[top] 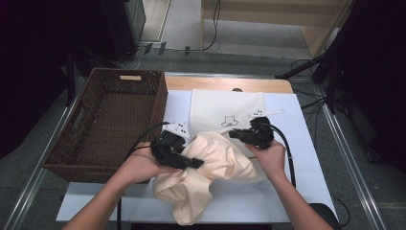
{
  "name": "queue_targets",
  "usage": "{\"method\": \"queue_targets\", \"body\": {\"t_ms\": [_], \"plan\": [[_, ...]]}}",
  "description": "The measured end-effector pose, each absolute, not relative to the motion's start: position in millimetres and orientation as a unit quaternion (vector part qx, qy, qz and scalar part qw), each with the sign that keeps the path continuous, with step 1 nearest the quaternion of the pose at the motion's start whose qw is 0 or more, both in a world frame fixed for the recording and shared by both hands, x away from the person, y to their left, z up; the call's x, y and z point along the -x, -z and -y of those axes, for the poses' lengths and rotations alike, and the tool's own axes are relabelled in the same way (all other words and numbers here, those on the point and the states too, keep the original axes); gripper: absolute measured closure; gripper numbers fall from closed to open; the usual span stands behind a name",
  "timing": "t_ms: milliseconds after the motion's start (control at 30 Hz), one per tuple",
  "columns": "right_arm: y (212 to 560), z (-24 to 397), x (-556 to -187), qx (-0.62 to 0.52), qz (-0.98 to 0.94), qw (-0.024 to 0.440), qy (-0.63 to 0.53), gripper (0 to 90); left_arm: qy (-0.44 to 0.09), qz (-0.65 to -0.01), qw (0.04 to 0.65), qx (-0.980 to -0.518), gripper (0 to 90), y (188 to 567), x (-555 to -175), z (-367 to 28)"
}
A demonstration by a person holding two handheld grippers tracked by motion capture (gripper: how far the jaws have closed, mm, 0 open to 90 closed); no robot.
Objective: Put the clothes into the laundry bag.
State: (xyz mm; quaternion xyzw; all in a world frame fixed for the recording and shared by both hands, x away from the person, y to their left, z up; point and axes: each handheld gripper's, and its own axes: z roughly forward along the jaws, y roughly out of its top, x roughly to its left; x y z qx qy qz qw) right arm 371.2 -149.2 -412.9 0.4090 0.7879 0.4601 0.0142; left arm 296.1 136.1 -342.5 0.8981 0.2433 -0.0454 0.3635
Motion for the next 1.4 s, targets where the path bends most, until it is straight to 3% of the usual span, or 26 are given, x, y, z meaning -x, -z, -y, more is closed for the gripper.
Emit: {"method": "queue_targets", "body": {"t_ms": [567,1400], "plan": [[405.6,139.4,-363.2,-0.395,-0.794,0.005,-0.462,85.5,-0.03,-0.301,0.374,-0.877,68.4,351.8,-309.3,-131.1],[380.2,131.1,-354.5,-0.384,-0.787,0.011,-0.484,86.5,-0.011,-0.271,0.362,-0.892,68.3,403.8,-301.6,-87.1]]}}
